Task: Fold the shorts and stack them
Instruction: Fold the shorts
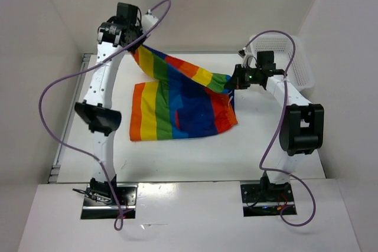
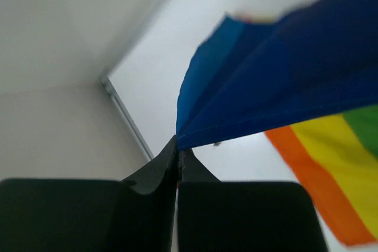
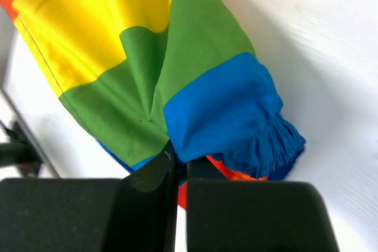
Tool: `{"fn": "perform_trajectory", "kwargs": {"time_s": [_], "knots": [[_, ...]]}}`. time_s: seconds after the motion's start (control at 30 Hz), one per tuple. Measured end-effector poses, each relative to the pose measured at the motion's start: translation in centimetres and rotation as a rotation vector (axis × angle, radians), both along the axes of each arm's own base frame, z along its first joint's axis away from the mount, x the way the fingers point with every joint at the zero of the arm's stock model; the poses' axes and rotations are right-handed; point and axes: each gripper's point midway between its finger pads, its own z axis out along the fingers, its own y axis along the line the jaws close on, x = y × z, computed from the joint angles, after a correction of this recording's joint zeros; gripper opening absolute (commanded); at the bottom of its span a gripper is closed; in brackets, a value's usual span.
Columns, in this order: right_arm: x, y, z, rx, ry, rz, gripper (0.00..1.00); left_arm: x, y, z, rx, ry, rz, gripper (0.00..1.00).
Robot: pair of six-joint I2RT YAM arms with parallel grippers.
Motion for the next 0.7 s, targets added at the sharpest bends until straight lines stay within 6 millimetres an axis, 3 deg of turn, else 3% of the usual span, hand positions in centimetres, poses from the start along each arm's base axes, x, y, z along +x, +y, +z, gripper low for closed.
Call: {"fn": "perform_trajectory", "kwargs": {"time_s": [0.1,0.2,0.27,0.33,0.53,0.7], "knots": [[-0.6,-1.7,-1.2,-0.062,0.009,-0.007,0.00,-6.0,-0.5,-4.1,0.107,0.170,-0.046,0.00],[-1.4,-3.4,-2.3,-0.124,0.020,-0.003,0.00,-15.3,-2.8,-9.3,0.276,0.321,-0.202,0.00],[-2.0,-4.1,-2.9,-0.159,0.025,0.016,0.00,-19.9,-4.6,-11.6,0.323,0.397,-0.308,0.00],[-2.5,-4.6,-3.4,-0.193,0.025,0.042,0.00,-21.3,-4.4,-12.6,0.332,0.424,-0.319,0.00],[-5.3,-5.0,-4.5,-0.257,0.038,0.175,0.00,-21.3,-0.9,-14.2,0.359,0.455,-0.219,0.00],[-8.8,-4.7,-4.7,-0.335,0.040,0.405,0.00,-21.9,-0.7,-14.7,0.343,0.424,-0.228,0.00]]}}
